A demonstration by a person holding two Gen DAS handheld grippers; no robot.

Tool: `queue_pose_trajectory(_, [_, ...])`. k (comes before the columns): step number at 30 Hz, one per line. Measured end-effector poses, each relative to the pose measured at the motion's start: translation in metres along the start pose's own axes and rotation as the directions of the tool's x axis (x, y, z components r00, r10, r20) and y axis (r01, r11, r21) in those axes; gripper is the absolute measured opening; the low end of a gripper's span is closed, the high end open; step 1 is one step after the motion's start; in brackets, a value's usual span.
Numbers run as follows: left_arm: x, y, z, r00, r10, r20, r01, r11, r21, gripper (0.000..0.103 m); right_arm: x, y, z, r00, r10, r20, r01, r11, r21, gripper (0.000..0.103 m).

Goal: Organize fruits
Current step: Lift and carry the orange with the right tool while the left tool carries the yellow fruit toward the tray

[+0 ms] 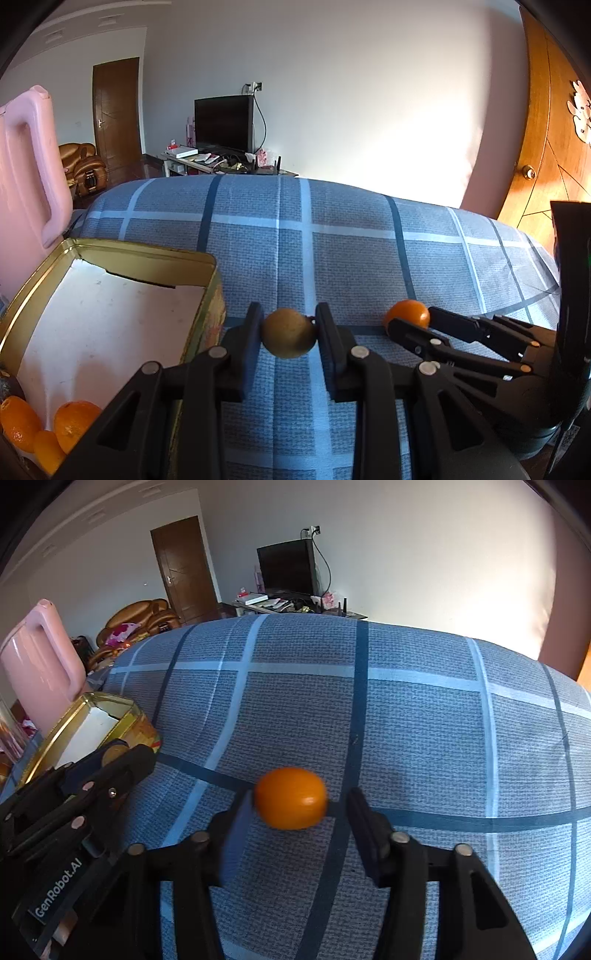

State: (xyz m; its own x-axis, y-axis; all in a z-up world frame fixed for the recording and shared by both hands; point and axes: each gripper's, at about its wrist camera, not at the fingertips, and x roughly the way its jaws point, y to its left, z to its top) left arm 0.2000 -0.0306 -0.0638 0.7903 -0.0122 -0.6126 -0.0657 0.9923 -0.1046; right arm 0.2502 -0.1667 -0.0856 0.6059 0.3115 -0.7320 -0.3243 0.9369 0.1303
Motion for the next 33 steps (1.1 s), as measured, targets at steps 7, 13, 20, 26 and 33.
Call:
queue_pose_trajectory(7, [-0.004,-0.002,-0.001,1.0,-0.002,0.02,0.002,1.0,0.013,0.03,-0.015,0.013,-0.007,0.997,-0.039,0.069,0.043,0.998,-0.052,0.042])
queue_pose_trajectory(13, [-0.012,-0.005,-0.002,0.998,0.011,0.054,-0.013,0.999,0.034,0.03,-0.035,0.013,-0.014,0.985,-0.071,0.155,0.081,0.995,-0.059,0.042])
queue_pose_trajectory(20, [-0.024,-0.014,-0.007,0.994,0.029,0.109,-0.039,0.995,0.09,0.03,-0.051,0.016,-0.017,0.97,-0.088,0.226,0.105,0.992,-0.066,0.042])
queue_pose_trajectory(26, [-0.034,-0.016,-0.013,0.992,0.033,0.122,-0.046,0.993,0.109,0.03,-0.062,0.018,-0.022,0.963,-0.088,0.256,0.107,0.992,-0.064,0.042])
queue_pose_trajectory(33, [-0.059,-0.011,-0.016,0.989,-0.005,0.144,-0.009,0.995,0.098,0.03,-0.082,0.022,-0.03,0.953,-0.072,0.295,0.091,0.994,-0.052,0.042])
